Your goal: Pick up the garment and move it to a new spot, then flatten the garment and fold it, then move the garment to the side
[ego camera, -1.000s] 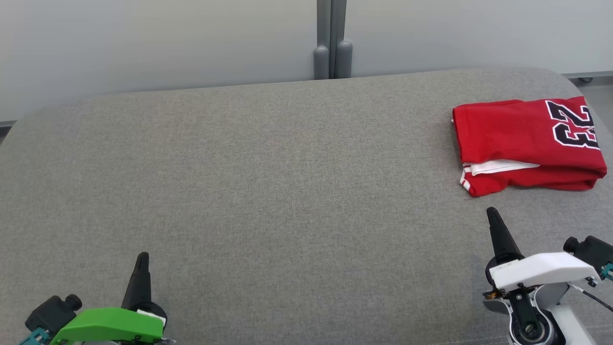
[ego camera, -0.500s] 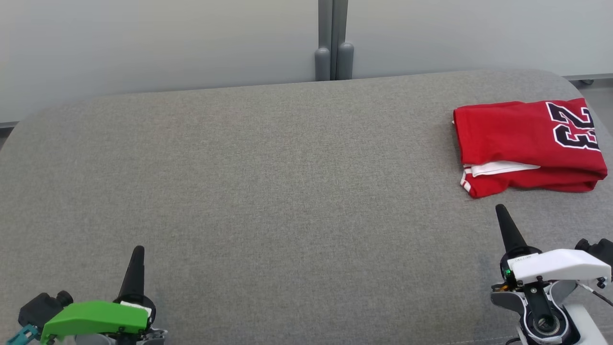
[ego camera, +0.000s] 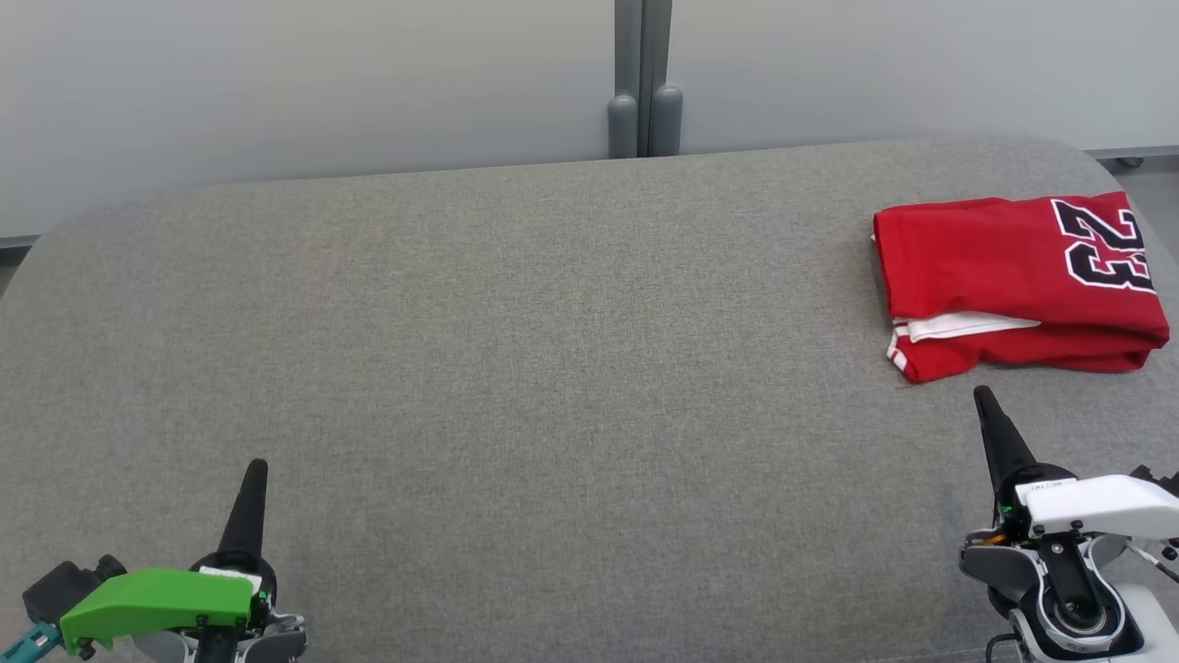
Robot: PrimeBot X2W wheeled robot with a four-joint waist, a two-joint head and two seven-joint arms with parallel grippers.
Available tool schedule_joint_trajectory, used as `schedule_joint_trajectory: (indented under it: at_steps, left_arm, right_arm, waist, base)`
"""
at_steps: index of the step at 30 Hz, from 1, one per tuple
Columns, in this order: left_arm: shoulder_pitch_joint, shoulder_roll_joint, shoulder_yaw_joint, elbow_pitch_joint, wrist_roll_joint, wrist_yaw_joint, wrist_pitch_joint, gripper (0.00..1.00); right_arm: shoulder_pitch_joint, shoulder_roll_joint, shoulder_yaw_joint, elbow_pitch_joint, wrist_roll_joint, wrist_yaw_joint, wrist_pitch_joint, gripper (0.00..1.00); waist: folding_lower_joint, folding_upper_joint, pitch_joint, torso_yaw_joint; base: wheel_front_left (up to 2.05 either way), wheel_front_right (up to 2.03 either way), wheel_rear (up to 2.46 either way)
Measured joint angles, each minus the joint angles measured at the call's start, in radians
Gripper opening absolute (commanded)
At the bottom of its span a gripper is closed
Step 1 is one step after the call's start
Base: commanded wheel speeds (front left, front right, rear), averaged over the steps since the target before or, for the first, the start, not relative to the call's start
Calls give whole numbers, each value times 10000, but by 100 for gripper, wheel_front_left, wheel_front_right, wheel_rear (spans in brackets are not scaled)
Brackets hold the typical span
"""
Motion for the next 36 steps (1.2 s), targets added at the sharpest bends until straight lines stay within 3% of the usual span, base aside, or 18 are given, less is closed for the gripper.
schedule_joint_trajectory:
  at_steps: [21, 36]
  left_arm:
    - [-389, 54, 313, 560, -2416, -451, 533, 0]
    - [-512, 63, 326, 619, -2475, -527, 608, 0]
  right_arm:
    - [-321, 0, -696, 426, 2644, 527, 548, 0]
    - [-374, 2, -729, 541, 2765, 610, 589, 0]
  waist:
    - [0, 0, -70, 47]
    - [0, 0, -74, 46]
  base:
    - [0, 0, 0]
    - [0, 0, 0]
